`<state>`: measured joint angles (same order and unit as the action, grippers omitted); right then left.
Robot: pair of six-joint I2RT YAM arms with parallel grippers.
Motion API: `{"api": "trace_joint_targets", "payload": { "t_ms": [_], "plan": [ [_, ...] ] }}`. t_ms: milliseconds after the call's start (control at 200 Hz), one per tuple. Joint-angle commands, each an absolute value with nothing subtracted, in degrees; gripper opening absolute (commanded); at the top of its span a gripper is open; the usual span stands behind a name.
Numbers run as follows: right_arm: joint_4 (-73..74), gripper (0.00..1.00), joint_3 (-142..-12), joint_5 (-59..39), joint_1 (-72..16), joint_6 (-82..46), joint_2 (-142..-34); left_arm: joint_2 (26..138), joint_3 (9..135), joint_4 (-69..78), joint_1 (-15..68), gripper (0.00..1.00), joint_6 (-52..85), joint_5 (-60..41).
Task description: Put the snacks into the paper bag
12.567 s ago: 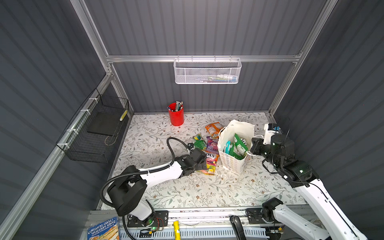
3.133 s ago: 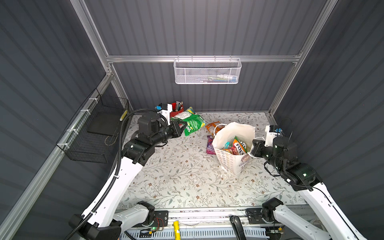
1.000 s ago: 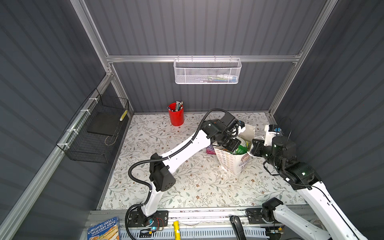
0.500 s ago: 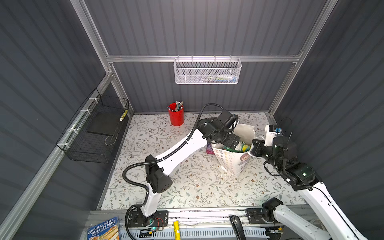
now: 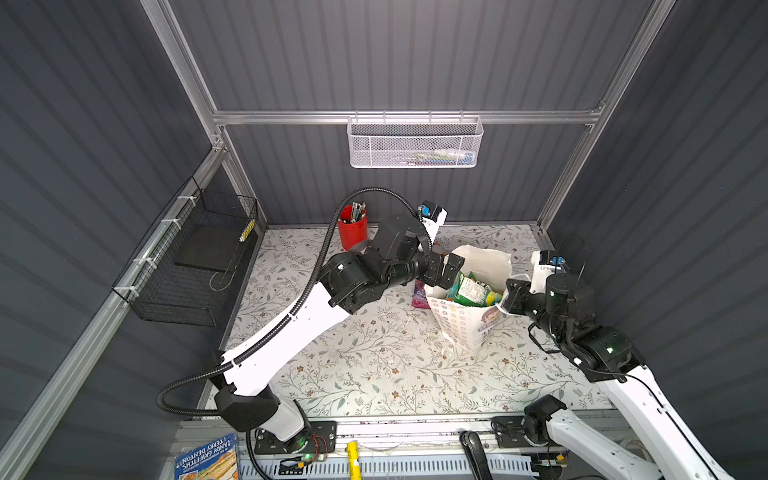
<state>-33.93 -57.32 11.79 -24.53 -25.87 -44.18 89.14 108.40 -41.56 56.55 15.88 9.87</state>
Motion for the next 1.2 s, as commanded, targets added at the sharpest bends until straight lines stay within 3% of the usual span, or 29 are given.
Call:
{"api": "trace_joint_targets", "payload": {
  "t_ms": [0,315,515,655,735,776,976,1126,1196],
  "plan": [
    [-31.68,0.0,-57.39,12.26,-24.71,-25.26,-43.15,91.49,105.85,-46.79,56.6,1.0,13.94,15.18],
    [-31.64,0.0,-57.39,12.16,-24.74,-25.31,-43.59,95.71,103.19,-47.63,56.38,1.0,14.5,15.74],
    [-31.72,0.0,-57.39,12.37,-24.76,-25.18,-43.33,103.51,107.83,-47.47,53.7,0.89,16.53,13.68],
    [-31.99,0.0,-57.57,12.22,-24.73,-25.05,-43.17,106.48,109.77,-45.45,51.56,0.67,18.3,11.08],
    [-31.91,0.0,-57.41,12.68,-24.74,-24.94,-42.89,107.63,111.65,-45.44,51.07,0.27,18.83,9.49],
    [-31.83,0.0,-57.48,12.59,-24.75,-24.93,-42.97,107.8,112.8,-45.99,50.84,0.0,19.51,8.67],
    [-28.83,0.0,-58.46,5.89,-26.35,-23.09,-44.22,98.54,106.08,-38.83,50.92,0.0,24.65,-1.57],
    [-31.22,0.0,-66.87,8.89,-33.5,-22.79,-50.74,91.84,105.13,-45.9,50.01,0.0,25.86,20.24],
    [-32.41,0.0,-71.97,8.67,-36.52,-23.12,-55.52,88.68,103.48,-47.43,47.77,0.0,26.39,23.09]
  ]
}}
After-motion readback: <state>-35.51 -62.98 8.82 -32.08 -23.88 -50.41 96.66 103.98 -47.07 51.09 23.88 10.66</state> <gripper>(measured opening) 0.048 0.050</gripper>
